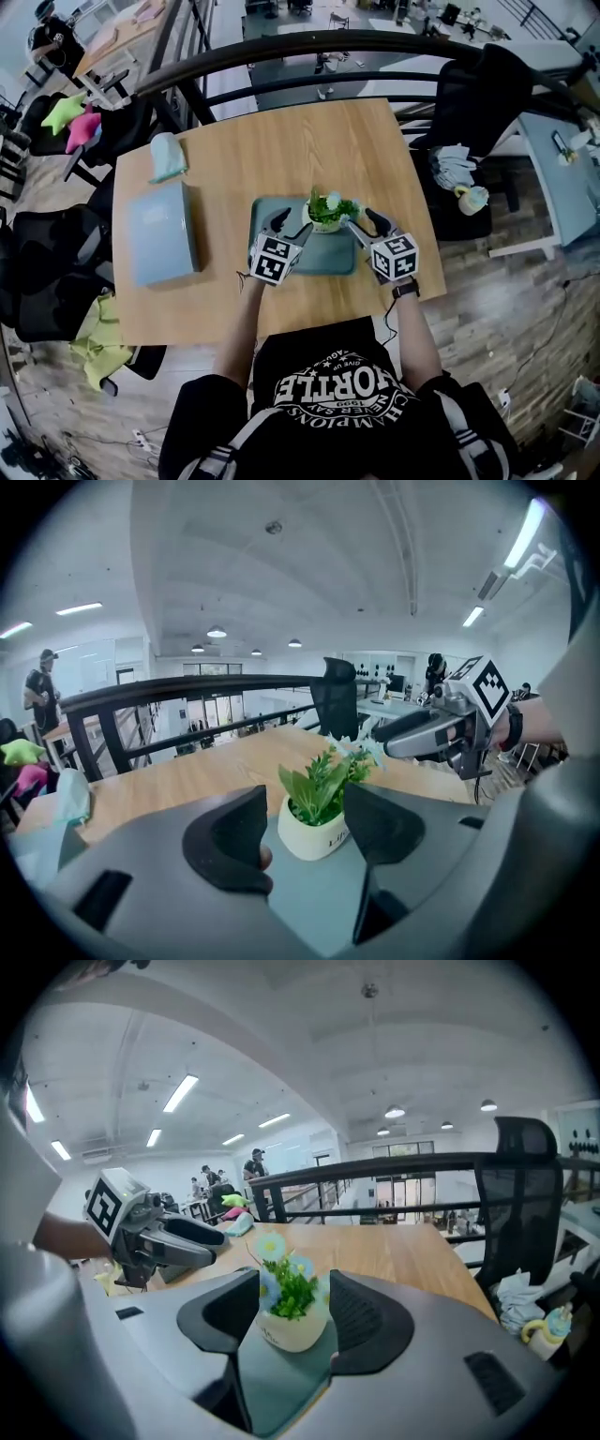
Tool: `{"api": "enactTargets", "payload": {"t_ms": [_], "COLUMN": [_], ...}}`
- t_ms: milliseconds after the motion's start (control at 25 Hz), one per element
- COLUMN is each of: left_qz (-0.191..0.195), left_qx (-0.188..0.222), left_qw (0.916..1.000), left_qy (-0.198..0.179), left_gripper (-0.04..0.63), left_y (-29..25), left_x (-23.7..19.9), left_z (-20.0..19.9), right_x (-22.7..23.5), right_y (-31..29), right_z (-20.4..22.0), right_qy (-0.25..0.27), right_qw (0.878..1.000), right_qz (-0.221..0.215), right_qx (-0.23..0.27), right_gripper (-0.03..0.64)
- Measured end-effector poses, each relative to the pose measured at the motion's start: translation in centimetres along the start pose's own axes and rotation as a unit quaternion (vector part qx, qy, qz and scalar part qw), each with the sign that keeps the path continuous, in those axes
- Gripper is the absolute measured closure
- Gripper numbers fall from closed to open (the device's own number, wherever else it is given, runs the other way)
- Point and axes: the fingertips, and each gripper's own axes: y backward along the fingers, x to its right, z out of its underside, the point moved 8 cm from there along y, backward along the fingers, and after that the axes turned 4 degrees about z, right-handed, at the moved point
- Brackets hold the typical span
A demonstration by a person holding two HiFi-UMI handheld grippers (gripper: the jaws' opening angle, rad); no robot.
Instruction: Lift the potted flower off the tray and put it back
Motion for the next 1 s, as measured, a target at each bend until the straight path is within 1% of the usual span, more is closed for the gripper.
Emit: {"api": "enactTargets", "payload": {"t_ms": [120,240,360,480,560,800,880,1000], "left_qz": [-0.004,-0.005,-0.012,-0.021,-0.027,-0.060,-0.073,-0.093], "left_qx": [0.029,0.061,0.087,0.108,0.121,0.170,0.175,0.181], "left_qw": [0.9996,0.9981,0.9961,0.9937,0.9921,0.9836,0.9819,0.9789], "left_qy": [-0.003,-0.002,-0.012,-0.020,-0.018,0.005,-0.002,-0.011], "left_gripper": [0.328,0.330,0.339,0.354,0.367,0.428,0.437,0.469], "left_y": [1.6,2.9,4.4,5.9,7.0,9.9,10.7,12.1], "left_x": [-0.2,0.2,0.8,1.2,1.4,0.9,0.5,0.5], "left_z": [-1.9,-3.8,-5.4,-6.6,-7.0,-8.1,-8.4,-8.9], "right_x": [-1.2,-2.3,-3.5,-4.6,-5.6,-7.0,-7.2,-7.6], "right_y": [1.1,2.1,3.1,4.0,4.6,6.2,6.7,7.5], "right_z": [-2.5,-4.6,-6.4,-8.2,-9.0,-11.0,-11.5,-12.0], "right_qy": [0.022,0.023,0.021,0.018,0.019,0.006,-0.004,-0.017], "right_qw": [0.999,0.997,0.995,0.992,0.991,0.985,0.982,0.978], "right_qz": [0.009,0.020,0.033,0.052,0.060,0.076,0.082,0.095], "right_qx": [0.030,0.066,0.096,0.109,0.116,0.156,0.169,0.183], "right_gripper": [0.368,0.379,0.391,0.408,0.413,0.448,0.463,0.497]}}
